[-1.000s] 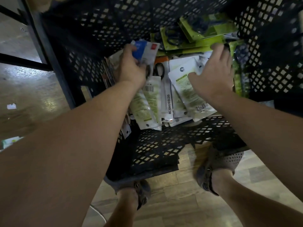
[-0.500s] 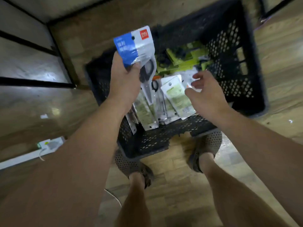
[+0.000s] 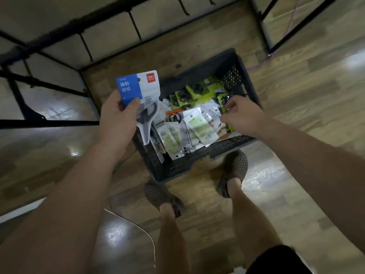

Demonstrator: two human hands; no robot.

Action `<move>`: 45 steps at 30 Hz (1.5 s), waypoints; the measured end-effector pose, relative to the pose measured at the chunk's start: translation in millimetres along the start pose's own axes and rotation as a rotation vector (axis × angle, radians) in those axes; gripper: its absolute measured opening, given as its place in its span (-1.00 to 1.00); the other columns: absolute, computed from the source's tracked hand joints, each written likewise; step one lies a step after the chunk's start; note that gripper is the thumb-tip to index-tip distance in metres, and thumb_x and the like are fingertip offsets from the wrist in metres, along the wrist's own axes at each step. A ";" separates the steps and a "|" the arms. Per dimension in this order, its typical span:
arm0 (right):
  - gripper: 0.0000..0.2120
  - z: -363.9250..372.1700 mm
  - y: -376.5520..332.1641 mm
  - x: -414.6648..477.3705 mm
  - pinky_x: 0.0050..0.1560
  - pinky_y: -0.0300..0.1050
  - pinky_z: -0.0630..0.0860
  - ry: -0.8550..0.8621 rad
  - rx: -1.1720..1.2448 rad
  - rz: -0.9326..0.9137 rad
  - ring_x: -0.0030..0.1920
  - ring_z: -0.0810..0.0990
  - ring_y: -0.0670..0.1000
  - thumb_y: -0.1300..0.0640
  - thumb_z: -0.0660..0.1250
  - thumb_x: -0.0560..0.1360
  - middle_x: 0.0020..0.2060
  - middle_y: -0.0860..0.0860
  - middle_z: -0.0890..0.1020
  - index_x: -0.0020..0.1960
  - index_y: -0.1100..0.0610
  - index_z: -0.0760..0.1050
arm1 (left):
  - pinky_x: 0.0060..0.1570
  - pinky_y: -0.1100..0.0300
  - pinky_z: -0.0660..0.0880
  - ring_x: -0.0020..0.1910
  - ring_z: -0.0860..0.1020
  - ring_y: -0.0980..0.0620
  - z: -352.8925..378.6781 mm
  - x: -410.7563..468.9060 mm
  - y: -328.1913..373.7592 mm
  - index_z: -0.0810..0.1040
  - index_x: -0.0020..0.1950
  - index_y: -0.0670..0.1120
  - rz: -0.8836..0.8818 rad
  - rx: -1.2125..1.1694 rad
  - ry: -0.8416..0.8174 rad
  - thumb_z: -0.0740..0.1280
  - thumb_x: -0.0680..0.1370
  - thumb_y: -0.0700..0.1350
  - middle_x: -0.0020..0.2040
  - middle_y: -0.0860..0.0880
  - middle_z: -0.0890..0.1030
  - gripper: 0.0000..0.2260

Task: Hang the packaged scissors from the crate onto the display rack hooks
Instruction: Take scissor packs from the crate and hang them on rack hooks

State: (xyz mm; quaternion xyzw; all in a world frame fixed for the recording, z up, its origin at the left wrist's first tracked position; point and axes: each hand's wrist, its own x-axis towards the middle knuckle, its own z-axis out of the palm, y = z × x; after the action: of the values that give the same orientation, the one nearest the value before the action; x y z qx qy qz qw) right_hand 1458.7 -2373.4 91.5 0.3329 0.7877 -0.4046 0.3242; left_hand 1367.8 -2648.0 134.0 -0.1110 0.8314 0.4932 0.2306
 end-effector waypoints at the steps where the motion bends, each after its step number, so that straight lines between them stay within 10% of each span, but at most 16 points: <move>1: -0.69 21.6 16.7 23.5 -0.19 -0.06 0.48 -0.045 -0.028 0.028 -0.14 0.60 0.07 0.07 0.44 0.49 -0.12 0.06 0.60 0.14 0.08 0.40 | 0.07 0.25 0.56 0.07 0.65 0.19 9.4 6.1 -21.7 0.58 0.36 0.02 -0.036 -0.004 -0.002 0.29 0.67 -0.16 0.16 0.13 0.68 -0.72; 10: -0.62 180.6 112.2 185.1 -0.34 -0.04 0.59 -0.174 0.030 0.321 -0.42 0.64 0.13 0.13 0.40 0.60 -0.20 0.19 0.66 0.28 0.22 0.32 | 0.28 -0.12 0.56 0.18 0.67 0.03 53.6 38.7 -192.1 0.61 0.29 0.15 -0.209 -0.161 0.026 0.33 0.63 -0.05 0.18 0.14 0.70 -0.75; 18: -0.52 197.5 98.7 206.1 0.12 0.12 0.65 -0.166 0.456 0.417 -0.10 0.77 0.17 0.16 0.27 0.64 0.03 0.19 0.70 0.51 0.15 0.24 | 0.25 -0.23 0.56 0.14 0.69 -0.06 28.2 40.4 -203.3 0.63 0.23 0.11 -0.287 -0.197 0.153 0.33 0.63 -0.07 0.15 0.07 0.72 -0.79; 25: -0.61 199.3 95.7 204.3 -0.23 0.02 0.66 -0.277 0.610 0.625 -0.26 0.72 0.12 -0.13 0.22 0.63 -0.08 0.09 0.74 0.28 0.13 0.51 | 0.20 -0.19 0.60 0.13 0.69 -0.09 32.6 49.4 -190.8 0.60 0.30 0.04 -0.308 -0.211 0.203 0.29 0.67 -0.13 0.17 0.00 0.71 -0.77; 34: -0.75 154.3 114.6 164.6 -0.28 0.21 0.69 0.026 0.107 0.018 -0.37 0.71 0.16 0.04 0.25 0.65 -0.29 0.18 0.65 -0.09 0.19 0.49 | 0.22 -0.15 0.61 0.15 0.69 -0.06 102.0 31.3 -176.0 0.59 0.34 0.04 -0.361 -0.249 0.137 0.30 0.67 -0.10 0.18 0.01 0.71 -0.75; 45: -0.80 -38.1 55.9 -75.3 -0.25 0.06 0.69 0.411 0.515 -0.130 -0.37 0.72 0.10 0.09 0.28 0.68 -0.25 0.01 0.73 0.17 0.11 0.65 | 0.02 0.06 0.63 0.08 0.70 -0.02 53.6 -36.1 28.8 0.56 0.36 0.02 -0.254 -0.415 0.066 0.30 0.67 -0.17 0.18 -0.05 0.70 -0.73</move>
State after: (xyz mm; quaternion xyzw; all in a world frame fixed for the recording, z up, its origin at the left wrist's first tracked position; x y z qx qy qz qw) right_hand 1536.3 -2335.4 144.3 0.4275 0.7280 -0.5347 0.0374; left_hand 1402.0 -2588.8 152.2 -0.2756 0.6988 0.6166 0.2357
